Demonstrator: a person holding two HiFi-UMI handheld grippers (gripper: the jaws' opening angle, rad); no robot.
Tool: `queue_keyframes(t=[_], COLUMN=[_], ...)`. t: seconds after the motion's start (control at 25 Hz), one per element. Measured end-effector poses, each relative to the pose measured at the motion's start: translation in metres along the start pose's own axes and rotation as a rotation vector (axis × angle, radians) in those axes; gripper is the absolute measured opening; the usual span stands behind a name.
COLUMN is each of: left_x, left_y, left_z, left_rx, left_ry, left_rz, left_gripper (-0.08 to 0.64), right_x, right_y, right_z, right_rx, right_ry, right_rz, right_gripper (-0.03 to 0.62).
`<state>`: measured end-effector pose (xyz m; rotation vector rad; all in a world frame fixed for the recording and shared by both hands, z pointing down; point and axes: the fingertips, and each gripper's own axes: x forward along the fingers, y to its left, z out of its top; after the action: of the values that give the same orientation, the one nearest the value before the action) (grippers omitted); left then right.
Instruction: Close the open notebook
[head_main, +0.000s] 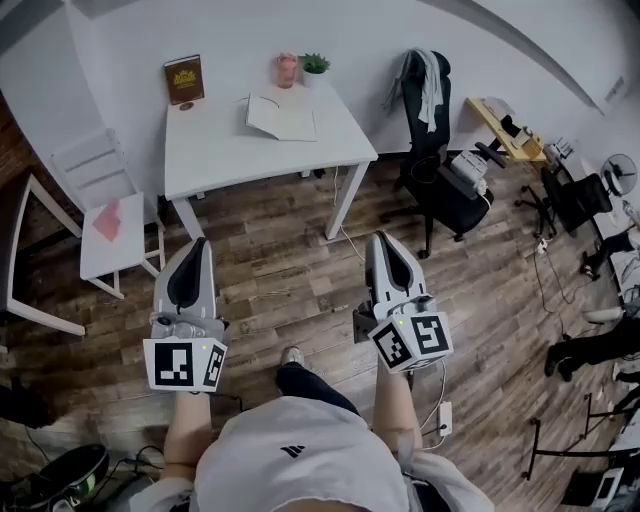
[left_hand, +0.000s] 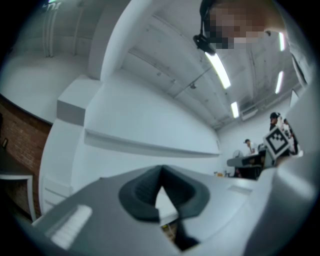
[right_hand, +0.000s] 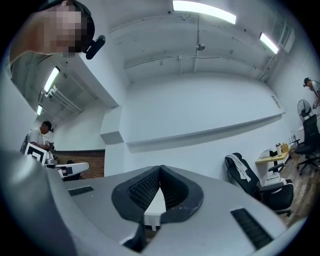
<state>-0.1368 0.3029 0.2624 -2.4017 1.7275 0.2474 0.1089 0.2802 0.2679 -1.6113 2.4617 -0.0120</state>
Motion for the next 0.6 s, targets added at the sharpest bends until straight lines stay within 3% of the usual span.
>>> queue_keyframes(t=[0.28,0.6], left_x=[0.091,0.149], left_y=[-0.004,-0.001], left_z=[-0.005,-0.028], left_rx=[0.009,0.026], left_ry=[-0.07,-0.025], left_rz=[-0.014,0.004], left_gripper=[0.009,0.009], right_x=[0.072,0.115], right_y=[-0.055,-0.074], right_z=[0.006,0.0], right_rx=[-0.045,-0.174], right_ry=[-0.014,-0.05], right_rz=[0.033,0.128], right_gripper=[-0.006,-0.006])
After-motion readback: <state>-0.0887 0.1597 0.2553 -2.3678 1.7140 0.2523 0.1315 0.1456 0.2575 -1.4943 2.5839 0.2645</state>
